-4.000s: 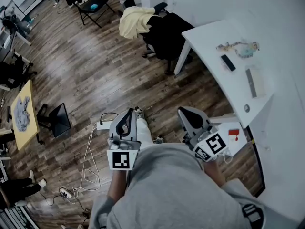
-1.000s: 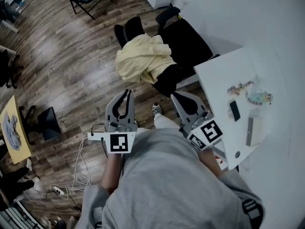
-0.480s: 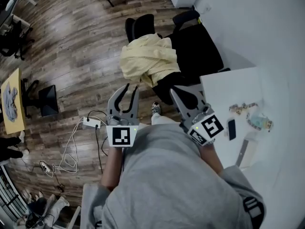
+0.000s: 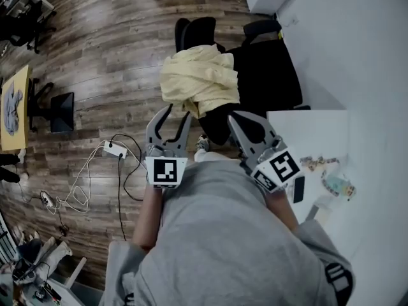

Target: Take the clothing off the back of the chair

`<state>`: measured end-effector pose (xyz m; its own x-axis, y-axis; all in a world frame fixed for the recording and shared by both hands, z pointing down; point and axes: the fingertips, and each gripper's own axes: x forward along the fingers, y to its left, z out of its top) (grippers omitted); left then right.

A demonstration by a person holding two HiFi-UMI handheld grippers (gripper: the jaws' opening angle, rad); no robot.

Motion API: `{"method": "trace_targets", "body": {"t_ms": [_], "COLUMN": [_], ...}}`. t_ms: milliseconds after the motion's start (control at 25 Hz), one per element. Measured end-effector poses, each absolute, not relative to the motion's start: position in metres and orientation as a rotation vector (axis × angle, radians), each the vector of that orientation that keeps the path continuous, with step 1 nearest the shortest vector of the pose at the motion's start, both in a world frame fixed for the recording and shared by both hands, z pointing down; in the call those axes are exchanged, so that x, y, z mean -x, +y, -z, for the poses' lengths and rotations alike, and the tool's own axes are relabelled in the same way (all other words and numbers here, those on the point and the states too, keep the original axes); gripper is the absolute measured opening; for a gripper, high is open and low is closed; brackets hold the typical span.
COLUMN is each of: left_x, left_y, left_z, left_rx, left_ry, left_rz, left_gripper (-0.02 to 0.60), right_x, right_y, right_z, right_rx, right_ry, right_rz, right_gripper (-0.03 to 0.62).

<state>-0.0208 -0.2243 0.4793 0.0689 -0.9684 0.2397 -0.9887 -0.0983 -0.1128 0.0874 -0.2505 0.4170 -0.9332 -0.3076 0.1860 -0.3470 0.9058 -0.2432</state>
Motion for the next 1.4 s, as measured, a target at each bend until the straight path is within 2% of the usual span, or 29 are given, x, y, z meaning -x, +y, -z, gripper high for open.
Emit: {"method": "trace_targets", "body": {"t_ms": [760, 1400], "left_x": [0.024, 0.02], "left_y": [-0.252, -0.273], "left_z": [-0.529, -0.539], "left_rx": [-2.056, -1.997], "left_ry": [-2.086, -2.095], "left_rz": [-0.564, -0.544], "left_gripper": [0.276, 0.279], "right_x": [-0.09, -0.093], "right_y": [-0.282, -0.292], "right_z": [-0.434, -0.441], "right_rx": [-0.399, -0.395], "right_ry": [-2.905, -2.891], "right_rz": [-0.462, -0.47], "right_gripper": [0.034, 0.034]}}
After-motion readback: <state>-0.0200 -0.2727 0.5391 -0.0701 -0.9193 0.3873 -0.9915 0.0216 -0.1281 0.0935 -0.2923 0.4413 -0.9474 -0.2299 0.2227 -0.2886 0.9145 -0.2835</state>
